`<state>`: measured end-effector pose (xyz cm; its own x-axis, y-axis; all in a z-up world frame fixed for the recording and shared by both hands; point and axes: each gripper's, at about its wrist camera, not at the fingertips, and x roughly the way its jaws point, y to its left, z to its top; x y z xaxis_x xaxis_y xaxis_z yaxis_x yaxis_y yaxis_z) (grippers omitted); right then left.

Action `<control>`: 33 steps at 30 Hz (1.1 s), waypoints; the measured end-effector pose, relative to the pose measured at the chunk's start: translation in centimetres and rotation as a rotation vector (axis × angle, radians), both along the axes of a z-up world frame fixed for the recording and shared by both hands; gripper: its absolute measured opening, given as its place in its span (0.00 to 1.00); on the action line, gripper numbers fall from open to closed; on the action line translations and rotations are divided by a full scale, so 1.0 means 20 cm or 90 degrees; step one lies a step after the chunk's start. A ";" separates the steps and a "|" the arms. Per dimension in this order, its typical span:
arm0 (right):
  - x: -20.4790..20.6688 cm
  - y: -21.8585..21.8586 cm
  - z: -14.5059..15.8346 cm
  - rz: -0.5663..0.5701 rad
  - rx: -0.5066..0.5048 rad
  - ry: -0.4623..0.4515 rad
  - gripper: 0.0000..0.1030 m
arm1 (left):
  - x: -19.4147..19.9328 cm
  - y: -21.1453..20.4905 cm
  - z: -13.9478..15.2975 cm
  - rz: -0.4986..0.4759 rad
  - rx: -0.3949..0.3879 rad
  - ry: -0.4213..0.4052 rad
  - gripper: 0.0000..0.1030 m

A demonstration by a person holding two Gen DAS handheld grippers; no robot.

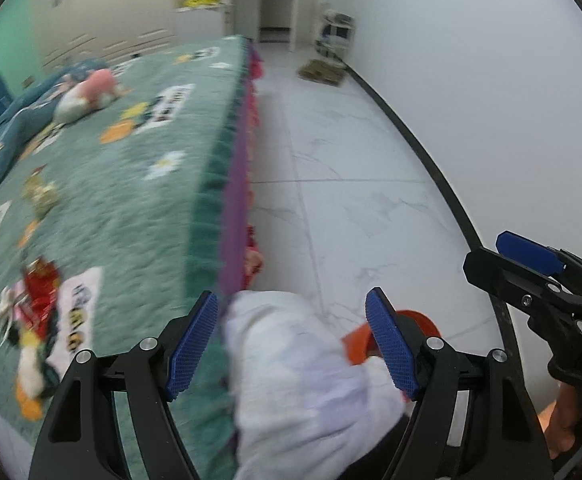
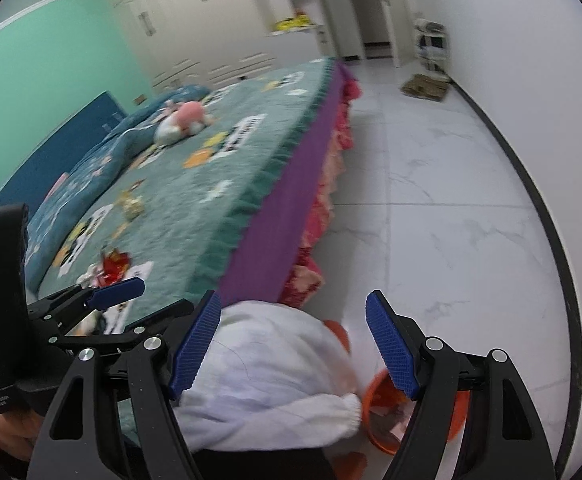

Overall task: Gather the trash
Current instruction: 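Move both open tools back over the bed toward the red wrappers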

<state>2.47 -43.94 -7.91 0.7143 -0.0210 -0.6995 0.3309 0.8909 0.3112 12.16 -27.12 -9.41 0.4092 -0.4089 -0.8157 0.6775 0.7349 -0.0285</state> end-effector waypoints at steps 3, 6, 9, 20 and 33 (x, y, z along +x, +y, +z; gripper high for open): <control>0.09 0.11 0.03 0.042 -0.006 -0.007 0.73 | 0.04 0.13 0.03 0.037 -0.007 -0.006 0.74; 0.19 0.24 0.06 0.089 -0.014 -0.012 0.73 | 0.07 0.28 0.05 0.074 -0.012 -0.011 0.74; 0.27 0.37 0.09 0.137 -0.021 -0.017 0.73 | 0.11 0.43 0.07 0.116 -0.015 -0.013 0.74; 0.61 0.88 0.10 0.284 -0.039 -0.009 0.73 | 0.19 0.93 0.04 0.245 -0.012 0.006 0.74; 0.89 1.24 0.02 0.383 -0.048 0.028 0.73 | 0.35 1.23 -0.07 0.332 -0.021 0.058 0.74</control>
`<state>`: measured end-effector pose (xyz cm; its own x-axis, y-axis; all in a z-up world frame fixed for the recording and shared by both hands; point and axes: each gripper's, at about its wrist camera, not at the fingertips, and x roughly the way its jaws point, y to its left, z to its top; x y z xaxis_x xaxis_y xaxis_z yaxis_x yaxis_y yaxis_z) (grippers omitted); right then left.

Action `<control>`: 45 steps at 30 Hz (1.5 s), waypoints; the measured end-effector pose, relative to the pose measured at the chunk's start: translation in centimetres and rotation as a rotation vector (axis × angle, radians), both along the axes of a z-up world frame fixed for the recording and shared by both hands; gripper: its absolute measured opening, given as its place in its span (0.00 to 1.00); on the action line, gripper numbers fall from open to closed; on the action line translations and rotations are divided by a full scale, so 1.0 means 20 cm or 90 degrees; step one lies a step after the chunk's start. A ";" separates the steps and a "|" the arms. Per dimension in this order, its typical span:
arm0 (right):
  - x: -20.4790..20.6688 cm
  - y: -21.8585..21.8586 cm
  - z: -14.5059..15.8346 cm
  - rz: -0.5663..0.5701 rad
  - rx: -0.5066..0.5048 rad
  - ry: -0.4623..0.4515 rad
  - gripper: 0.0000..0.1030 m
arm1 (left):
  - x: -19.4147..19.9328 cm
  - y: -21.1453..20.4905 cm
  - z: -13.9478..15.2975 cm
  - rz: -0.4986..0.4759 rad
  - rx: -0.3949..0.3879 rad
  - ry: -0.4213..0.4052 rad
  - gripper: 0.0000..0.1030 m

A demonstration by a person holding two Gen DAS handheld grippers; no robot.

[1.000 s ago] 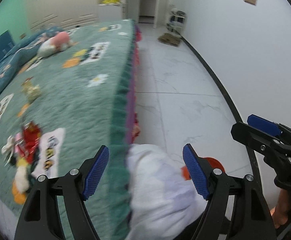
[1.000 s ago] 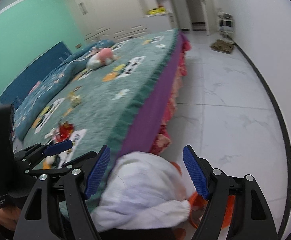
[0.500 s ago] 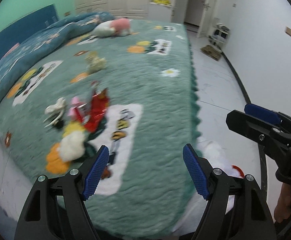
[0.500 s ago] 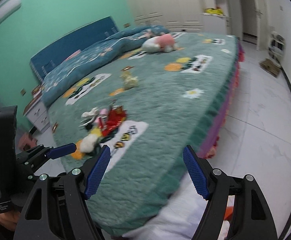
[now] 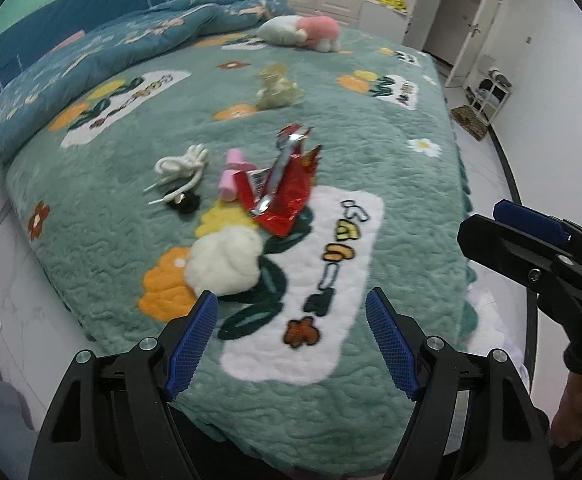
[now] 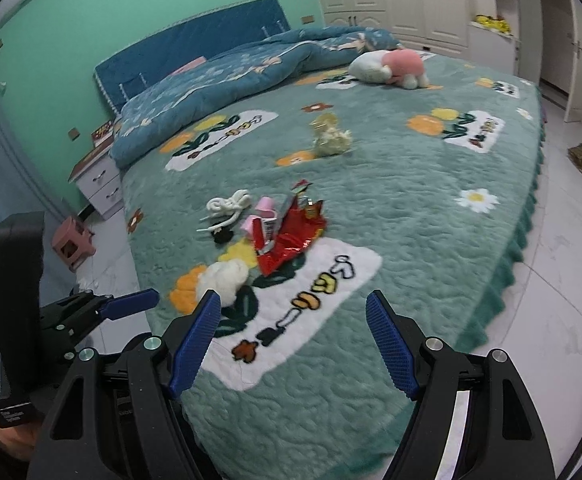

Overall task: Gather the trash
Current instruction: 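Move both open tools back over the bed toward the red wrappers, then grasp the white cotton ball with the left tool while the right tool grasps the red wrappers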

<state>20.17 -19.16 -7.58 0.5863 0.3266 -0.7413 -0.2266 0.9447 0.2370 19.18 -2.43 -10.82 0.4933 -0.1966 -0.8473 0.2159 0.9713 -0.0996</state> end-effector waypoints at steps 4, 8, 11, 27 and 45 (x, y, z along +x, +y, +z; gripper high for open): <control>0.08 0.06 -0.04 0.015 -0.005 0.013 0.73 | 0.06 0.05 -0.06 0.014 0.001 0.018 0.74; 0.16 0.10 -0.08 0.026 -0.008 0.028 0.73 | 0.12 0.10 -0.12 0.026 -0.001 0.043 0.74; 0.21 0.12 -0.12 0.030 -0.008 0.041 0.73 | 0.17 0.13 -0.18 0.034 -0.001 0.063 0.74; 0.42 0.16 -0.28 0.030 -0.010 0.088 0.73 | 0.41 0.18 -0.45 0.046 0.002 0.137 0.74; 0.48 0.24 -0.36 0.052 -0.015 0.097 0.73 | 0.36 0.30 -0.36 0.048 -0.032 0.101 0.15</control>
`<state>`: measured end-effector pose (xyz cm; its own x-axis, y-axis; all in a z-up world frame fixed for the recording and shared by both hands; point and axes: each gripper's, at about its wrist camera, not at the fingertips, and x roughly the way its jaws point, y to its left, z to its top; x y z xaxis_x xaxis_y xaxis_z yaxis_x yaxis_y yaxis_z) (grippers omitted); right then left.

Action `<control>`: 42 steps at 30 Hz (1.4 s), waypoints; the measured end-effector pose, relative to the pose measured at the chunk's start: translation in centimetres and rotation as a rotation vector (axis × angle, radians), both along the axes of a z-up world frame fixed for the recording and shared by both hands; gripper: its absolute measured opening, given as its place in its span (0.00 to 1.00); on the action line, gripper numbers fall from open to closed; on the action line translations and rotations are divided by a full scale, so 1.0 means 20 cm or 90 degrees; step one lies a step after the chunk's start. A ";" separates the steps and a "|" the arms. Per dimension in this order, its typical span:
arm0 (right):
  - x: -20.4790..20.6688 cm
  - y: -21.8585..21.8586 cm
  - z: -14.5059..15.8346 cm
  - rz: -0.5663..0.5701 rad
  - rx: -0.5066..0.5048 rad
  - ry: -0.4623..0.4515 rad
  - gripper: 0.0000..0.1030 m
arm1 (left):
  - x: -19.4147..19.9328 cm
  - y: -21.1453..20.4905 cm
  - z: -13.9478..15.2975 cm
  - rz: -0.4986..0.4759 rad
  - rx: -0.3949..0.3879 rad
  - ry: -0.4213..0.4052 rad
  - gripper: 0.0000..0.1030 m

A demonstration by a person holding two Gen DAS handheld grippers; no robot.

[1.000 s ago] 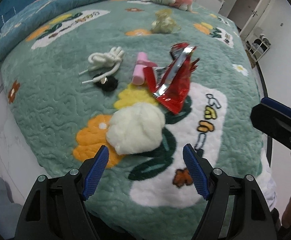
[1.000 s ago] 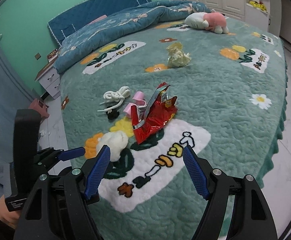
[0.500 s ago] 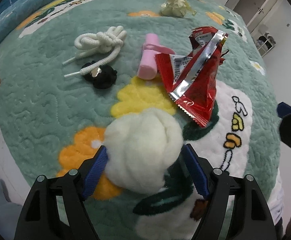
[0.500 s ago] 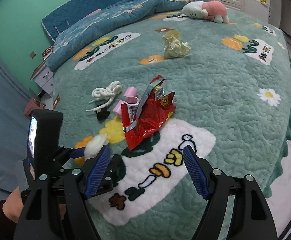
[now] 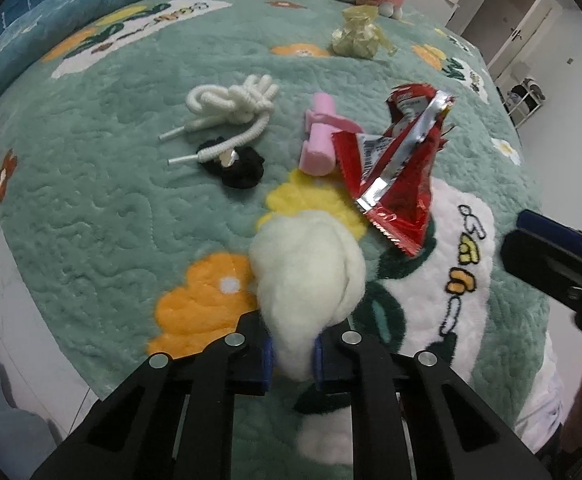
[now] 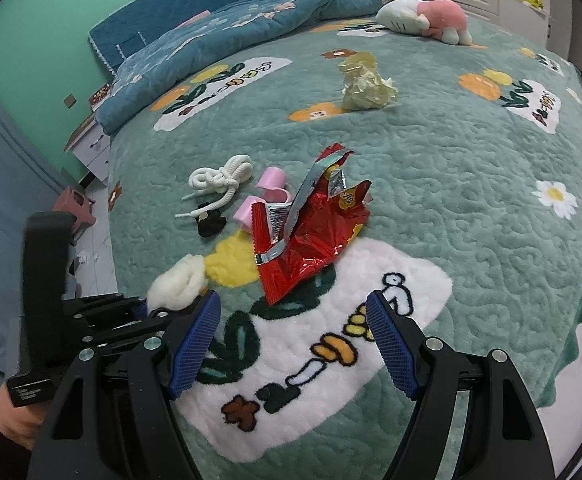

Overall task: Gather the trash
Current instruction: 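Grasp the white cotton ball with the left tool while the right tool grasps the red wrappers, then carry the cotton ball and red wrappers with both tools over the orange bin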

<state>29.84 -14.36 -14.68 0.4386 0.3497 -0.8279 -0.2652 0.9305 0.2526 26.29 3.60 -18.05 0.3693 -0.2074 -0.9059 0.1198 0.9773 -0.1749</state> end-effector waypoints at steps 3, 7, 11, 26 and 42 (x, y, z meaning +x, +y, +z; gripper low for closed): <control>0.04 0.02 -0.03 0.008 -0.010 -0.003 0.73 | 0.01 -0.01 0.02 -0.002 0.001 -0.003 0.15; 0.12 0.04 -0.07 0.005 -0.019 0.005 0.73 | 0.04 -0.02 0.02 -0.004 -0.003 -0.002 0.15; 0.22 0.06 -0.13 0.003 -0.022 0.018 0.73 | 0.07 -0.02 0.01 -0.007 -0.005 0.003 0.15; 0.35 0.09 -0.28 0.031 -0.027 0.029 0.19 | 0.15 -0.03 -0.04 -0.016 -0.004 0.025 0.15; -0.09 -0.18 0.14 -0.011 0.015 -0.043 0.18 | -0.11 -0.20 0.28 -0.056 0.009 -0.059 0.15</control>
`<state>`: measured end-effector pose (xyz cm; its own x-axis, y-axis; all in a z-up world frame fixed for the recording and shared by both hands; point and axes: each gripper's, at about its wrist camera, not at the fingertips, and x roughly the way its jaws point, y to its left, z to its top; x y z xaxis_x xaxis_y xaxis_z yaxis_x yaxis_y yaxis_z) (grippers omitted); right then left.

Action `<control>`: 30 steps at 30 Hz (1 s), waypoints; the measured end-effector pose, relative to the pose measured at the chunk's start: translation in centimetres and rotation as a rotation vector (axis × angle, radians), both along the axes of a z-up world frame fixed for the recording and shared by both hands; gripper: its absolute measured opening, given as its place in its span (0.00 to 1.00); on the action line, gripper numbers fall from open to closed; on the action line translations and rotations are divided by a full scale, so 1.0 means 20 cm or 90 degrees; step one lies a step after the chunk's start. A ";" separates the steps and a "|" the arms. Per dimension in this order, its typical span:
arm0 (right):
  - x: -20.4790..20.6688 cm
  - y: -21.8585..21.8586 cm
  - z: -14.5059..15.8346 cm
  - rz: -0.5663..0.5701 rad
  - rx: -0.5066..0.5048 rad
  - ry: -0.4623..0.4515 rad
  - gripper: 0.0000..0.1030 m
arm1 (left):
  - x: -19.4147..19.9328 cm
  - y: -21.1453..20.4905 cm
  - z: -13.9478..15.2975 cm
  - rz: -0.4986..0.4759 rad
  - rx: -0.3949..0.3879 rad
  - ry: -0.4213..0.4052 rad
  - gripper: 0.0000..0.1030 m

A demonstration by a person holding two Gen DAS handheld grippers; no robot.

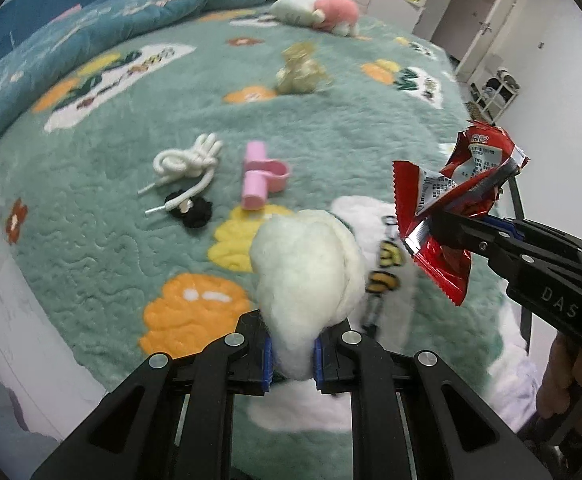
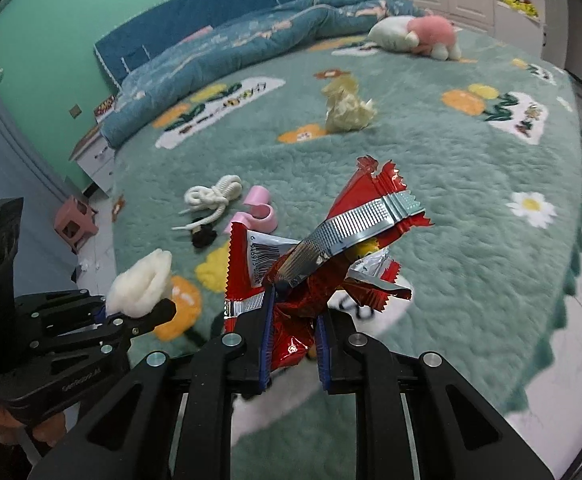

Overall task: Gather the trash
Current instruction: 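Carry the cotton ball and red wrappers with both tools over the orange bin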

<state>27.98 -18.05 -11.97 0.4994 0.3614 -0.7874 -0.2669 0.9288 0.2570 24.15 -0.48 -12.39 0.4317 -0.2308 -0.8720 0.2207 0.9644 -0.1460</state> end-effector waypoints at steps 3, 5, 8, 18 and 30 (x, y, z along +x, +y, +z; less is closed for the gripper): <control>-0.10 -0.06 0.07 -0.011 0.003 -0.017 0.18 | -0.09 -0.07 0.07 -0.022 0.004 -0.021 0.15; -0.18 -0.12 0.12 -0.024 0.007 -0.029 0.18 | -0.15 -0.13 0.11 -0.042 0.005 -0.034 0.15; -0.31 -0.21 0.18 -0.047 0.014 -0.048 0.18 | -0.23 -0.22 0.16 -0.069 0.003 -0.050 0.15; -0.70 -0.56 0.28 -0.144 0.038 -0.092 0.18 | -0.44 -0.59 0.24 -0.185 0.012 -0.089 0.16; -1.13 -1.08 0.28 -0.313 0.040 -0.113 0.18 | -0.64 -1.13 0.25 -0.360 0.028 -0.097 0.16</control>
